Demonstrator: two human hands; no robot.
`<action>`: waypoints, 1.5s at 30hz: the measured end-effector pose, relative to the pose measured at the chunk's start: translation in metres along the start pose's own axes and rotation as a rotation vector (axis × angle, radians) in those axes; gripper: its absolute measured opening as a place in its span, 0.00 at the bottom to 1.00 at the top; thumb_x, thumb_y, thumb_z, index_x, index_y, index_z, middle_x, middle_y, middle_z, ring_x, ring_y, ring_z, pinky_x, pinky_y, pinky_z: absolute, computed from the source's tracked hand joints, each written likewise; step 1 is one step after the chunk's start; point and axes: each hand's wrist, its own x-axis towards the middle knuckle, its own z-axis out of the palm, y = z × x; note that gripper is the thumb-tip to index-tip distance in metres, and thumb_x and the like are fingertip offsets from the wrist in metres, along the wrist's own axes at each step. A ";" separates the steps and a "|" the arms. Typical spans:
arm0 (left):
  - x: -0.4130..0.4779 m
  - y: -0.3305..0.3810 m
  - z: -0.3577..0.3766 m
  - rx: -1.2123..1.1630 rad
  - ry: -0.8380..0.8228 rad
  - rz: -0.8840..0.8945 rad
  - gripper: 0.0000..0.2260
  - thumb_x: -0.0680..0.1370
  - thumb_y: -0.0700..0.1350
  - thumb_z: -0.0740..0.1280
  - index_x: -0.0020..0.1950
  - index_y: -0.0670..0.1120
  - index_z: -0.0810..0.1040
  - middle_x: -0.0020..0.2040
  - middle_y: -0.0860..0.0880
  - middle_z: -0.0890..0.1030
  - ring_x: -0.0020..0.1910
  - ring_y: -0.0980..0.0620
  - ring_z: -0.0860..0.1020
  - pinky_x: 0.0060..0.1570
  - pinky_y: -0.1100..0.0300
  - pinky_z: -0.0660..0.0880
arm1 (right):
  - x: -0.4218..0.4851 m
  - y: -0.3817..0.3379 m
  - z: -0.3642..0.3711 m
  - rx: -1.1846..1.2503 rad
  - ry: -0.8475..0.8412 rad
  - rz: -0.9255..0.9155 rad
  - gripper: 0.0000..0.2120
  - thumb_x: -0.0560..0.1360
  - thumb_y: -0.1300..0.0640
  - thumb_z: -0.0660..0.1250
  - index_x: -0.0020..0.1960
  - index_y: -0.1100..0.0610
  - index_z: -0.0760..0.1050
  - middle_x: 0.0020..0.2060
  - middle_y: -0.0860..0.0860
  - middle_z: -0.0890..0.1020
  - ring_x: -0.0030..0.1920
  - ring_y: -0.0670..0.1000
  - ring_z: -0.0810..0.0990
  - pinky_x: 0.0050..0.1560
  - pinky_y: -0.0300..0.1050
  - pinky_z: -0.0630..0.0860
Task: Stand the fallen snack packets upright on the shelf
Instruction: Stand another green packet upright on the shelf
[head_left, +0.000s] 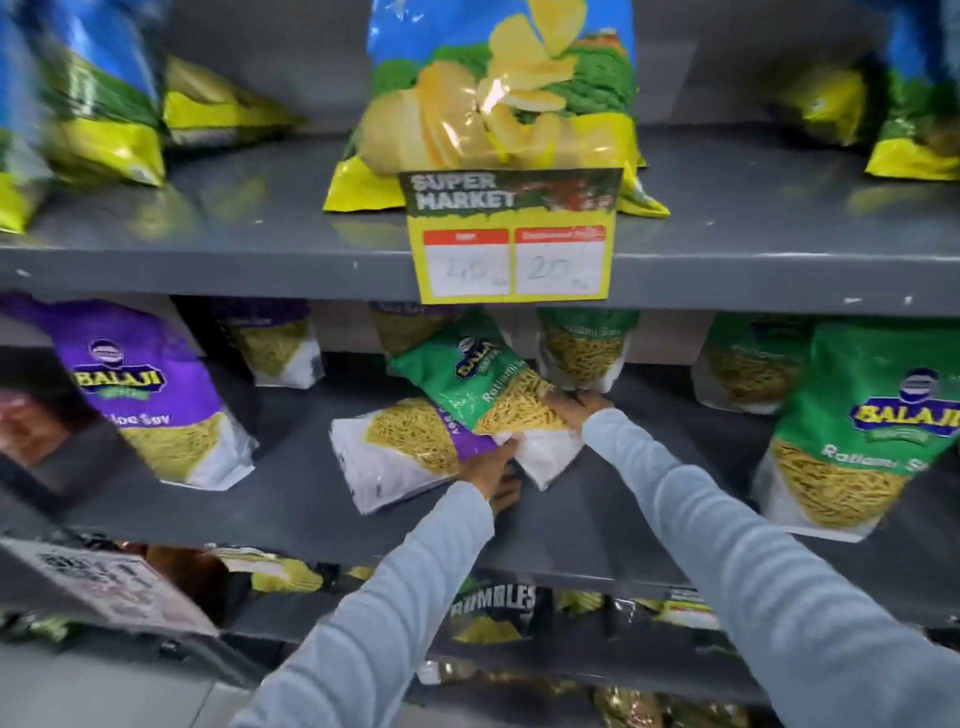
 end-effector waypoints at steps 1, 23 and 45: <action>0.001 0.000 0.001 0.005 -0.042 0.027 0.20 0.73 0.54 0.68 0.60 0.44 0.73 0.54 0.43 0.78 0.48 0.47 0.77 0.43 0.59 0.75 | -0.001 -0.001 -0.001 -0.005 -0.008 0.018 0.31 0.71 0.43 0.65 0.69 0.57 0.65 0.70 0.57 0.68 0.69 0.59 0.67 0.66 0.43 0.64; -0.109 -0.006 -0.088 0.428 -0.320 0.383 0.25 0.64 0.34 0.77 0.58 0.45 0.76 0.51 0.49 0.82 0.49 0.53 0.81 0.51 0.64 0.78 | -0.187 0.059 0.020 0.369 0.173 -0.098 0.28 0.48 0.45 0.79 0.48 0.49 0.83 0.44 0.48 0.87 0.46 0.51 0.85 0.52 0.53 0.80; -0.004 -0.046 0.036 0.527 -0.164 0.569 0.30 0.62 0.33 0.68 0.52 0.65 0.67 0.55 0.48 0.79 0.58 0.45 0.78 0.58 0.54 0.77 | -0.085 0.117 -0.016 0.262 0.413 -0.118 0.40 0.65 0.74 0.69 0.69 0.46 0.61 0.56 0.46 0.72 0.58 0.49 0.71 0.60 0.48 0.69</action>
